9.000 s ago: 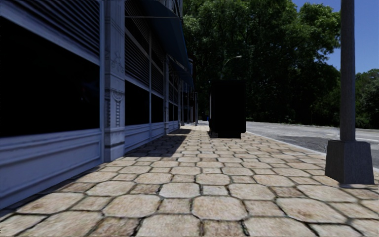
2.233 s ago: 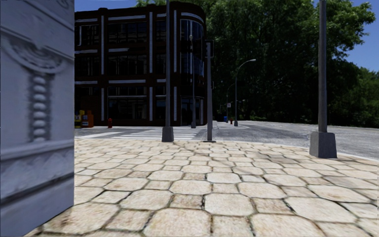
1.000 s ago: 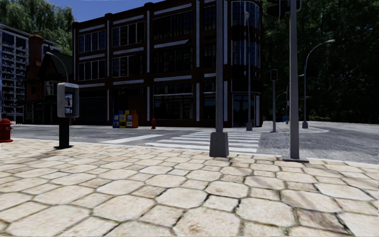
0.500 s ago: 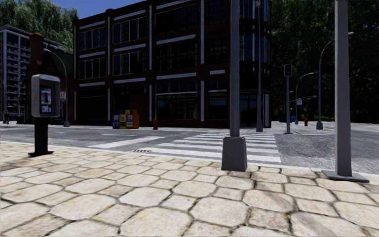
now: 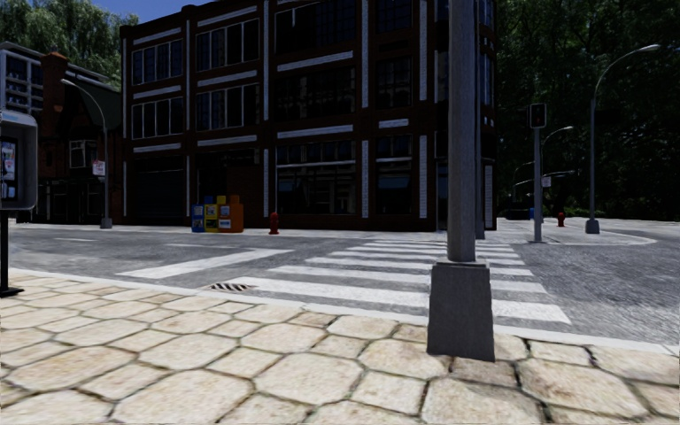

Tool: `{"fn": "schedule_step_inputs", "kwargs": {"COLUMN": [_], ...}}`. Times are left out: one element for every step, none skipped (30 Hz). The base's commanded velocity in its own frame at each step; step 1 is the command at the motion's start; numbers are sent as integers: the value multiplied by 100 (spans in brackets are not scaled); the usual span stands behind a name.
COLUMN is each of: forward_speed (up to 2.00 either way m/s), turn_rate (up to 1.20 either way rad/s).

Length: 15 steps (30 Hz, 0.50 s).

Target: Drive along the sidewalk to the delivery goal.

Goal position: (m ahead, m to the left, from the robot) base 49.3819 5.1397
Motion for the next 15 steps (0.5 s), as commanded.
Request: {"fn": "schedule_step_inputs", "kwargs": {"forward_speed": [200, 200, 200, 200, 200, 200, 200, 200, 200, 200, 200, 198, 192, 192, 189], "turn_rate": [11, 14, 14, 20, 28, 34, 34, 35, 36, 36, 36, 36, 36, 36, 34]}}
